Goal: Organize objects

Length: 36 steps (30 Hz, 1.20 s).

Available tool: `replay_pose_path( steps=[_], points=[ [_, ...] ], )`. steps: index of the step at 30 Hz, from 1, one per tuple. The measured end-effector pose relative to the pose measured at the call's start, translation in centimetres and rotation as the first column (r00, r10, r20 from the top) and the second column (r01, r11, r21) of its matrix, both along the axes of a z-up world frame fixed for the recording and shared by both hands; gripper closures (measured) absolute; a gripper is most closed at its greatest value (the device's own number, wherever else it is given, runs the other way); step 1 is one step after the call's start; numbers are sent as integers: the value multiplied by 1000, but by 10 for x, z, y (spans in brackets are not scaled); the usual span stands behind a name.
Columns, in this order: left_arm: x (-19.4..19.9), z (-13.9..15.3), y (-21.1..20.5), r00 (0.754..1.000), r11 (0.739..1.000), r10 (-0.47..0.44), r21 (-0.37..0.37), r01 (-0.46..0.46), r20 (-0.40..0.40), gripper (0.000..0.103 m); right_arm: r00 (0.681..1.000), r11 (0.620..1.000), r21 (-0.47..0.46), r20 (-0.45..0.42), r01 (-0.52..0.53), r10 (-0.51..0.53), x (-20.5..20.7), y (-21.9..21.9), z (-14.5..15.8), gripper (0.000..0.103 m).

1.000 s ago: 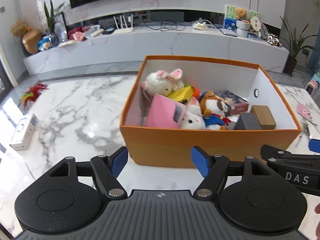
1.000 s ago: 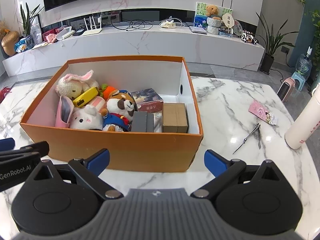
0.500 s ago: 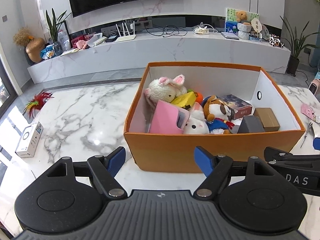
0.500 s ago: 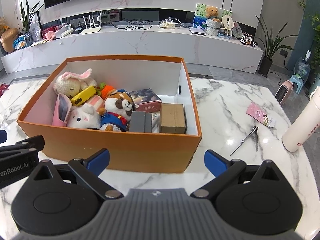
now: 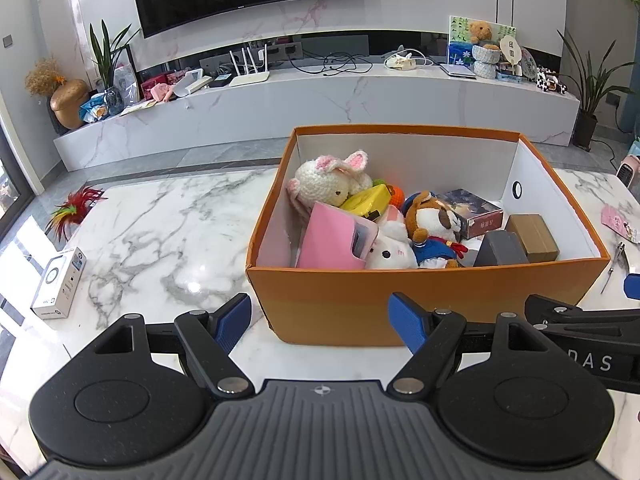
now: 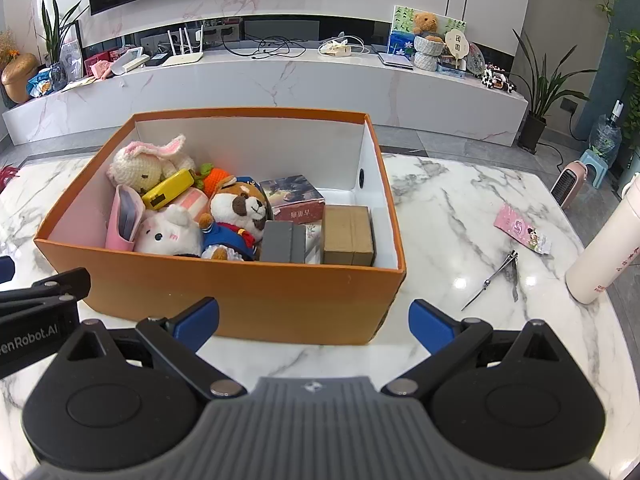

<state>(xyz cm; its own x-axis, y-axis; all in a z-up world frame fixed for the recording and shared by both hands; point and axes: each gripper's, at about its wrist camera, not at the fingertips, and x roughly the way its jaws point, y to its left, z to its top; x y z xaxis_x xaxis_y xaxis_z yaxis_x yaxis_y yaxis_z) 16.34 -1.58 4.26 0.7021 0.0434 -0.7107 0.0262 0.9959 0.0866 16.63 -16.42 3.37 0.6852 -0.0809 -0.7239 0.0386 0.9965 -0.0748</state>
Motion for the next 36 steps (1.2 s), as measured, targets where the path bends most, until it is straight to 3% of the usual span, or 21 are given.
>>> replay_pose_path(
  steps=[36],
  points=[
    [1,-2,-1,1000,1000,-26,8,26,-6,14,1000,1000,2,-4,-7,7,-1,2,-2,2]
  ],
)
